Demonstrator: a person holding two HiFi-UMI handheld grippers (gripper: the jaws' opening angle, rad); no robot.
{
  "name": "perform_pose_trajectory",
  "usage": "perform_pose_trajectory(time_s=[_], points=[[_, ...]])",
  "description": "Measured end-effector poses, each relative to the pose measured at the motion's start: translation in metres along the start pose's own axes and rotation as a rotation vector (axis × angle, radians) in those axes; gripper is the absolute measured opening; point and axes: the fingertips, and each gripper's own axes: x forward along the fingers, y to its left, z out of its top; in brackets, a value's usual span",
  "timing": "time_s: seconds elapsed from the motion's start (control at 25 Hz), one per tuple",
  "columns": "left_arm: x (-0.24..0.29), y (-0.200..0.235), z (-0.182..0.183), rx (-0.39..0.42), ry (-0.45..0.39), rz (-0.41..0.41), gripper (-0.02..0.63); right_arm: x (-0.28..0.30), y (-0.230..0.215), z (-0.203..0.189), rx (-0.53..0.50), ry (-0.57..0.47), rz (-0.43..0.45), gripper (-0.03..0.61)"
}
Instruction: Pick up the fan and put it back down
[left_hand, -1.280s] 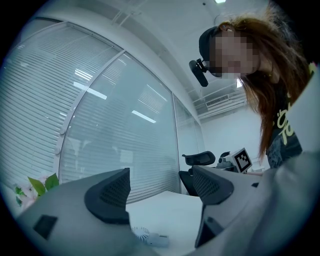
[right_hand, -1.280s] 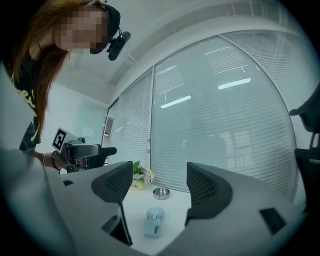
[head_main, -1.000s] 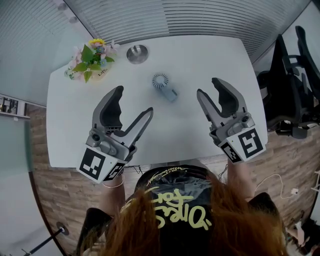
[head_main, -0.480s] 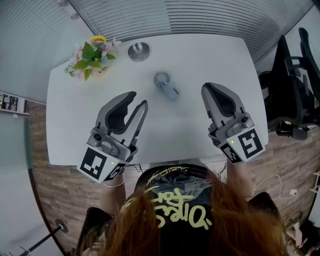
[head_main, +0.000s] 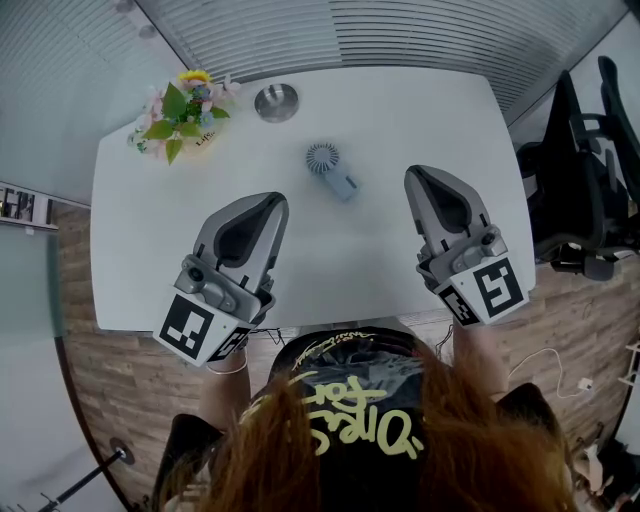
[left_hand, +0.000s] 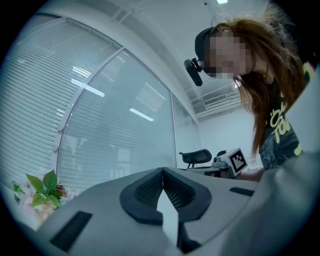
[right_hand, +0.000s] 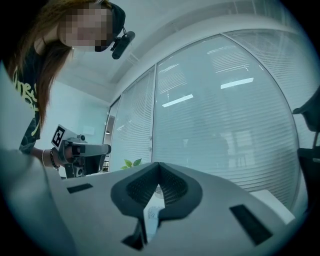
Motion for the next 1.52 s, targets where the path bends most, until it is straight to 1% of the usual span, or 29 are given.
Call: perform_pose_trajectory(time_s=[0.2,0.48,0.68,0.96,1.08,1.2,1.52], points=[[0.001,0.000,-0.001,0.002,0.006,-0.005,-0.008,0.003,0.002,-0.001,0.001,0.007,0.006,0.003],[-0.001,0.004,0.001,0.006,0.001,0.004,-0.008,0.007,0.005,0.004,-0.018,0.015,0.005,0.003],[-0.001,0.004,0.000,0.004,0.001,0.005,-0.008,0.008,0.009,0.000,-0.036,0.031,0.011,0.003],[-0.004,0.004,-0.004,-0.003,0.011,0.010,-0.008,0.009,0.015,0.003,-0.026,0.012,0.031,0.003],[-0.002,0.003,-0.004,-0.003,0.008,0.010,-0.008,0.007,0.015,0.000,-0.043,0.026,0.031,0.003],[-0.001,0.003,-0.004,-0.004,0.008,0.008,-0.008,0.009,0.017,0.002,-0.031,0.013,0.042,0.003],[-0.001,0.005,-0.006,-0.006,0.011,0.006,-0.008,0.009,0.015,-0.005,-0.057,0.046,0.032,0.003]])
